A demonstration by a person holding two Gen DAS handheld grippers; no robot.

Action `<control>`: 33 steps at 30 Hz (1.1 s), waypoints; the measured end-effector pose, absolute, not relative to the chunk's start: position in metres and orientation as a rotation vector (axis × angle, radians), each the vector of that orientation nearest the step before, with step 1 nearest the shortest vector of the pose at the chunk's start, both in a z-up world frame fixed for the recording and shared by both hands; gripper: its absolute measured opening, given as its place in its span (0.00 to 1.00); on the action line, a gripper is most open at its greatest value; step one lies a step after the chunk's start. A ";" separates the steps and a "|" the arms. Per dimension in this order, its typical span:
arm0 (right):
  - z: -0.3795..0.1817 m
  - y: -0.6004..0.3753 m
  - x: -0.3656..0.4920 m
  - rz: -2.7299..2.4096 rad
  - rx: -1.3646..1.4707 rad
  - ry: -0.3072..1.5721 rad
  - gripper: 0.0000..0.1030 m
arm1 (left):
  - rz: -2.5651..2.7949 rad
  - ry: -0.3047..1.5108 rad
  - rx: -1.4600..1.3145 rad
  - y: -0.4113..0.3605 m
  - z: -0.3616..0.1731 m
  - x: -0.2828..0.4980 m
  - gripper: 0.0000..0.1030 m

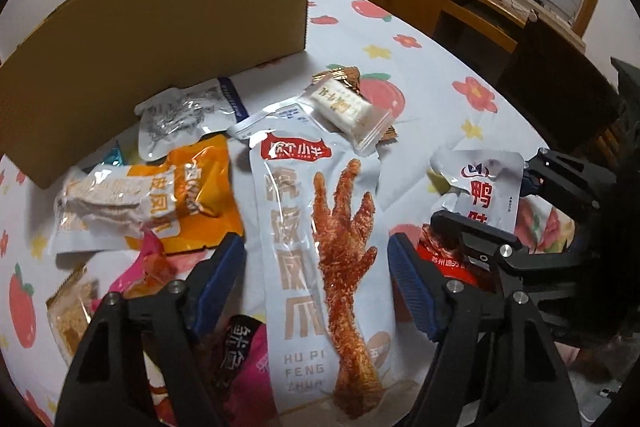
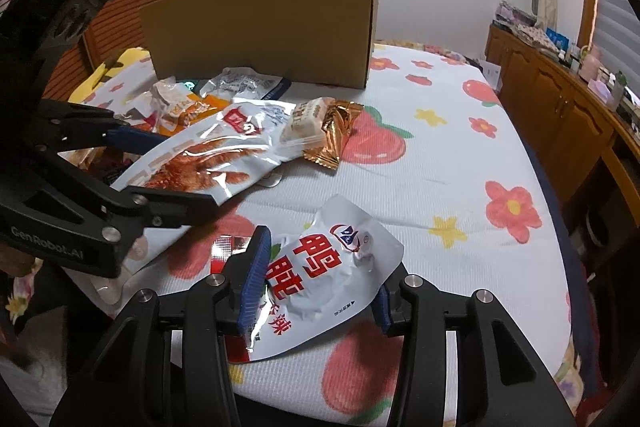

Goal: Organize snacks

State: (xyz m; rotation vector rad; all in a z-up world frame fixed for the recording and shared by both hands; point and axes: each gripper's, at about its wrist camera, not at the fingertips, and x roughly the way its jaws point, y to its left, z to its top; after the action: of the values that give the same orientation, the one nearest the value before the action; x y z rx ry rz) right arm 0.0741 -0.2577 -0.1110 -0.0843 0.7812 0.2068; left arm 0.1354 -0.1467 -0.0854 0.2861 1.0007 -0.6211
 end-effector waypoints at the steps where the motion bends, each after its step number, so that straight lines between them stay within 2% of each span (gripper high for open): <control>1: -0.111 -0.258 0.074 0.207 -0.083 0.780 0.43 | -0.624 1.000 0.289 -0.148 -0.086 0.136 0.72; 2: -0.111 -0.258 0.074 0.207 -0.083 0.780 0.44 | -0.624 0.998 0.291 -0.148 -0.086 0.137 0.72; 3: -0.111 -0.258 0.074 0.207 -0.083 0.779 0.44 | -0.625 0.995 0.294 -0.149 -0.087 0.137 0.65; 5: -0.111 -0.258 0.075 0.208 -0.082 0.780 0.44 | -0.639 0.987 0.288 -0.149 -0.086 0.135 0.44; 9: -0.111 -0.258 0.075 0.210 -0.081 0.779 0.44 | -0.636 0.966 0.254 -0.142 -0.083 0.133 0.34; 13: -0.111 -0.259 0.074 0.213 -0.075 0.776 0.43 | -0.637 0.950 0.196 -0.132 -0.078 0.135 0.29; 20: -0.107 -0.263 0.073 0.234 -0.045 0.762 0.35 | -0.614 0.885 0.157 -0.119 -0.066 0.127 0.22; 33: -0.093 -0.271 0.073 0.275 0.023 0.721 0.21 | -0.596 0.767 0.097 -0.103 -0.032 0.120 0.22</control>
State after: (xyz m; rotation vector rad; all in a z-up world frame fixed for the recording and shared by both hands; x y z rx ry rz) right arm 0.0728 -0.2709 -0.0932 0.0228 0.7214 0.2752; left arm 0.1198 -0.1032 -0.0324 0.0969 0.7668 -0.5957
